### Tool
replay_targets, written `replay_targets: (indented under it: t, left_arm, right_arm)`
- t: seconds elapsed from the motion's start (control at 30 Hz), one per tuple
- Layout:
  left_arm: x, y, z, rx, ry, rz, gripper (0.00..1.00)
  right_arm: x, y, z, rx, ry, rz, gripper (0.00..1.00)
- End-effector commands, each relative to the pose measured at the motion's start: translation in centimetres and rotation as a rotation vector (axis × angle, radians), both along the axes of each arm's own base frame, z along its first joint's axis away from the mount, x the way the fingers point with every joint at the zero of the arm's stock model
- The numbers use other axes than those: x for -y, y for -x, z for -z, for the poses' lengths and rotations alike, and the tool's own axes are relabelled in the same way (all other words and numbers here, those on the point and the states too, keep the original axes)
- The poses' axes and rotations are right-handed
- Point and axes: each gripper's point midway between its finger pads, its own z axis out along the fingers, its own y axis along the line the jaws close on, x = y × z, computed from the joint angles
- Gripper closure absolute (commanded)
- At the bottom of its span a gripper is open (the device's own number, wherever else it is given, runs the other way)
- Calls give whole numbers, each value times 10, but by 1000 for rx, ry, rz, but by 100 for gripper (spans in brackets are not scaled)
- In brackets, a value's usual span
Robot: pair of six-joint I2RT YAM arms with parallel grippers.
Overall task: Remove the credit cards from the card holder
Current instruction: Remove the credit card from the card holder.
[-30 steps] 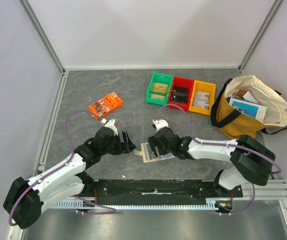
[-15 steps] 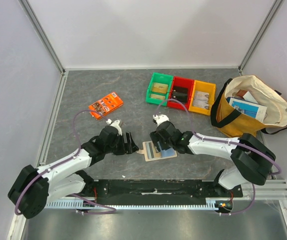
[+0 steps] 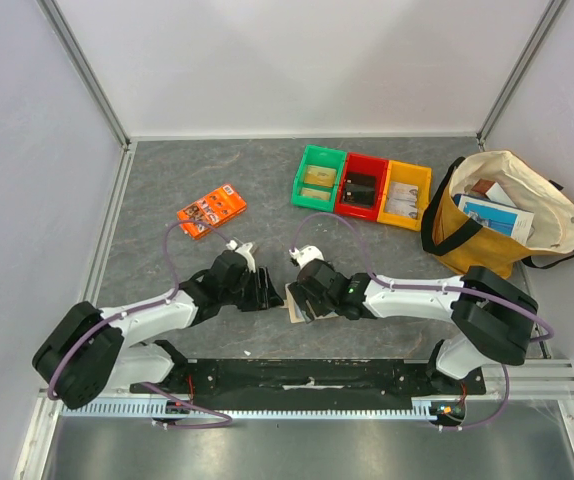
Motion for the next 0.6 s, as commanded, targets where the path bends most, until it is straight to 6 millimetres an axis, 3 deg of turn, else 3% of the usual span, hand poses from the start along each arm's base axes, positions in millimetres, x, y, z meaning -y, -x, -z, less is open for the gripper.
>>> replay_targets:
  t: [0.0, 0.27, 0.4, 0.57]
  left_arm:
    - [14, -3, -9, 13, 70, 9, 46]
    - [13, 2, -5, 1, 81, 2, 91]
    - [12, 5, -5, 0, 93, -8, 97]
    - [9, 10, -4, -3, 100, -13, 98]
  right_arm:
    - [-8, -3, -9, 12, -29, 17, 25]
    - [-18, 1, -18, 24, -70, 1, 26]
    - [-21, 2, -19, 62, -6, -3, 23]
    - [-26, 4, -12, 86, 51, -3, 22]
